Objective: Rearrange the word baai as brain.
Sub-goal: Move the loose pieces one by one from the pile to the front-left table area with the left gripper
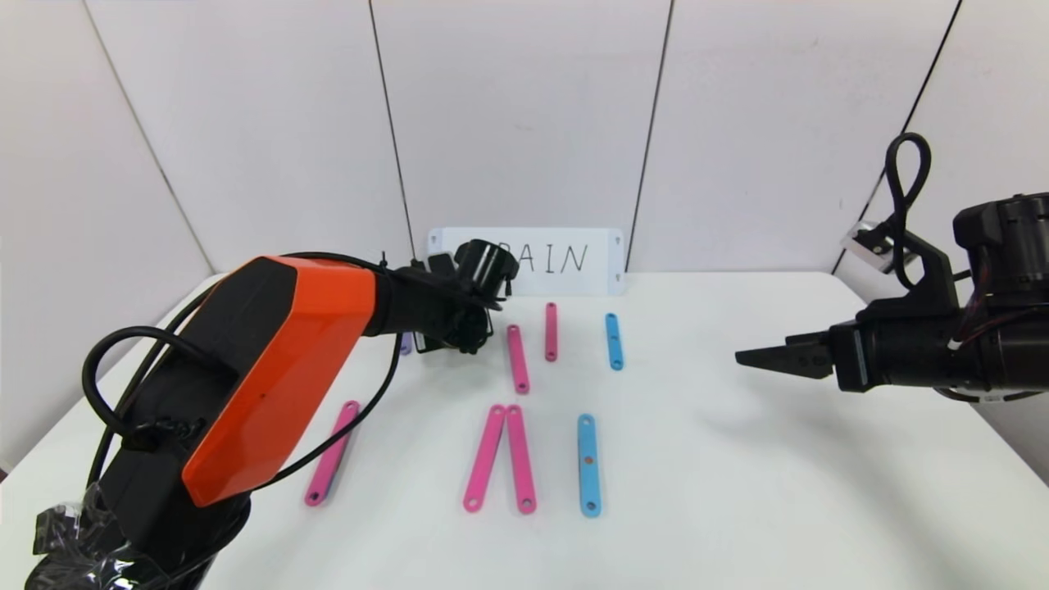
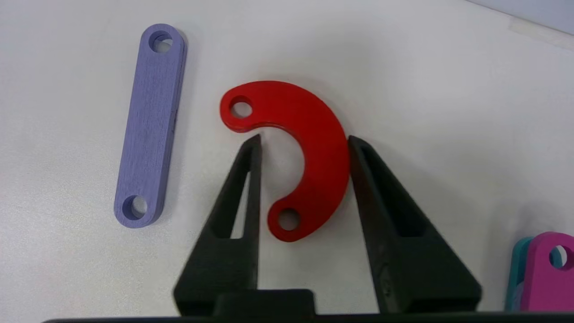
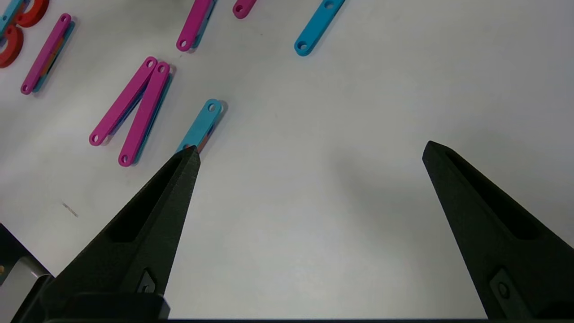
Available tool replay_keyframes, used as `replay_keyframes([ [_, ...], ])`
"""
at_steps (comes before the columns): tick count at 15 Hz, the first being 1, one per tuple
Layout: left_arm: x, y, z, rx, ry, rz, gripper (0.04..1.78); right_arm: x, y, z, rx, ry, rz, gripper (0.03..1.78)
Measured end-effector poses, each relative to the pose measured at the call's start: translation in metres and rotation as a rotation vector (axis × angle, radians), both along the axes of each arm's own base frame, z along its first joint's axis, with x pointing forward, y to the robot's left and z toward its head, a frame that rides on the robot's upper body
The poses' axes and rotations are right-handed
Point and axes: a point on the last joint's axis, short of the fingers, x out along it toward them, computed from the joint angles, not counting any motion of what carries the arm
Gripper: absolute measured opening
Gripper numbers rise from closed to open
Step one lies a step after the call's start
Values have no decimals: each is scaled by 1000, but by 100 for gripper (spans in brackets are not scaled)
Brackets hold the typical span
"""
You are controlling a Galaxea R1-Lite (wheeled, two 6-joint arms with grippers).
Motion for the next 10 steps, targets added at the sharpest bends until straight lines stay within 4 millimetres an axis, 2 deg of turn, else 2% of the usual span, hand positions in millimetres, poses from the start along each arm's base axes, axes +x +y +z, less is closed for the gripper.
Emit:
replay_keyframes([
  [2, 0, 0, 0, -1, 0, 0, 32, 0, 0, 0, 0, 1, 2, 174],
  [3, 0, -1, -1, 1, 1, -1, 30, 0, 1, 0, -1, 1, 2, 174],
  [10, -1, 0, 3, 3, 1, -8, 30, 0, 1, 0, -1, 2, 2, 174],
])
